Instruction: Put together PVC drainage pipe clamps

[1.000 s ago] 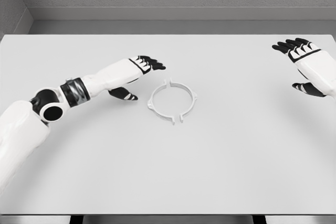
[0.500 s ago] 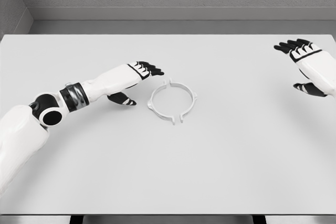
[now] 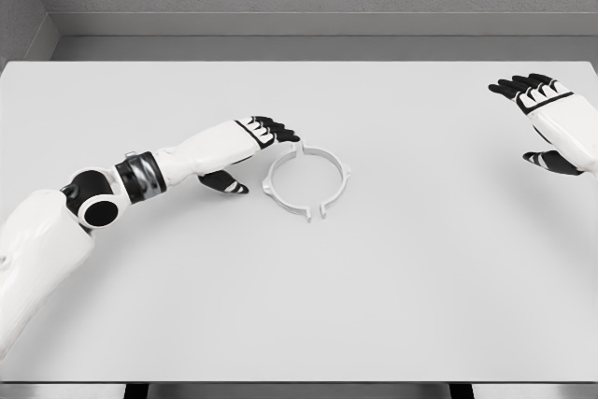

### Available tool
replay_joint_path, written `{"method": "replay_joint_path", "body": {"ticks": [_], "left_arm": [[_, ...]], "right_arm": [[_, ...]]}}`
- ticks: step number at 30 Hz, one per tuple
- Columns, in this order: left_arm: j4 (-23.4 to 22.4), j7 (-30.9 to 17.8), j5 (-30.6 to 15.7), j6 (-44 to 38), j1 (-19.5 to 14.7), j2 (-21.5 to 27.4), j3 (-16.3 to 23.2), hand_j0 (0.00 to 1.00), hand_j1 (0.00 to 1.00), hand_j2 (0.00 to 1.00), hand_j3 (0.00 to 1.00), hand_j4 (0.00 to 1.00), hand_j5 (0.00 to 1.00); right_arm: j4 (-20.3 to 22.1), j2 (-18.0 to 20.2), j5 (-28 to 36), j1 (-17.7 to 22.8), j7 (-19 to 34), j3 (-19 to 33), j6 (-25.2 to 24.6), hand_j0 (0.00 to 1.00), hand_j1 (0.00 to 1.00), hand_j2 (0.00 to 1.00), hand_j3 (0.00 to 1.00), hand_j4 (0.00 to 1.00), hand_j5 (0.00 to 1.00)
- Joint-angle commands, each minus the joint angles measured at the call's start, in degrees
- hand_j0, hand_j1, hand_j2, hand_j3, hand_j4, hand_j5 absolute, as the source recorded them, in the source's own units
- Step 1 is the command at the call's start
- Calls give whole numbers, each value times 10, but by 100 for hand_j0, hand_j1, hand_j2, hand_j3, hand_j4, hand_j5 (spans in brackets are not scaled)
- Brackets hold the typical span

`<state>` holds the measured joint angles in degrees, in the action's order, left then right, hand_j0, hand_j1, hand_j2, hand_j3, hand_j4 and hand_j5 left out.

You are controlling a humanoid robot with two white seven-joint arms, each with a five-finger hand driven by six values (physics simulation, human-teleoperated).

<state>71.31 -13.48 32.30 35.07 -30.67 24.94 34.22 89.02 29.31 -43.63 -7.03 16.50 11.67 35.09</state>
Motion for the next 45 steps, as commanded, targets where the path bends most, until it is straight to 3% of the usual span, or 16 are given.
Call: {"method": "replay_joint_path", "body": {"ticks": [1, 45], "left_arm": [[1, 0, -4, -1, 0, -1, 0, 100, 100, 100, 100, 100, 100], [2, -1, 7, -1, -2, -28, 1, 100, 100, 100, 100, 100, 100]], "right_arm": [[-1, 0, 4, 0, -1, 0, -1, 100, 100, 100, 100, 100, 100], [5, 0, 4, 1, 0, -1, -1, 100, 100, 100, 100, 100, 100]]}}
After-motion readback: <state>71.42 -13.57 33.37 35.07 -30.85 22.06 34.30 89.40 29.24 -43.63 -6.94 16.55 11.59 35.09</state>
